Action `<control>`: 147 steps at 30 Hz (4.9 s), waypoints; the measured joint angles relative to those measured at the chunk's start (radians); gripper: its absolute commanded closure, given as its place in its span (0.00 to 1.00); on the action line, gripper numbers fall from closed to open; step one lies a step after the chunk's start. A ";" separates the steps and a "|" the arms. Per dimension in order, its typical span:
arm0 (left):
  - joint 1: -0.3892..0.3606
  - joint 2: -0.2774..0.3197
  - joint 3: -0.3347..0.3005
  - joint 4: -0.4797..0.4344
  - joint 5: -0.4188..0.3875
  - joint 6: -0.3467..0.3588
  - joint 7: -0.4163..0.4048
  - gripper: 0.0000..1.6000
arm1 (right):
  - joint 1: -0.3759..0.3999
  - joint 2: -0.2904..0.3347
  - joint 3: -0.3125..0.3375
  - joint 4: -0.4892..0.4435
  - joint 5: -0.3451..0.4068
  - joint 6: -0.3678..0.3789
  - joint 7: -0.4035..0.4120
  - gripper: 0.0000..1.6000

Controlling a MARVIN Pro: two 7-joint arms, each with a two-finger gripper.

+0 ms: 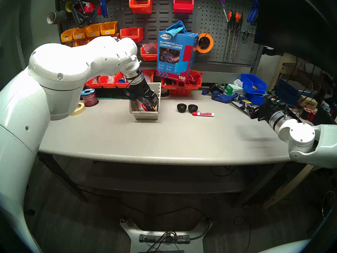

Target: Take out tools from the storage box

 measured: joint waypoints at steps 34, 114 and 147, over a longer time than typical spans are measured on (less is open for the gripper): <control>0.054 0.016 -0.117 0.069 -0.130 -0.005 -0.011 0.00 | 0.003 -0.014 -0.010 -0.001 0.008 -0.012 -0.002 0.00; -0.378 0.273 0.130 -0.628 -0.072 -0.005 -0.011 0.00 | 0.014 -0.045 -0.036 -0.007 0.026 -0.037 -0.005 0.00; -0.448 0.276 0.262 -0.699 -0.057 -0.005 -0.011 0.00 | 0.017 -0.057 -0.045 -0.009 0.034 -0.048 -0.006 0.00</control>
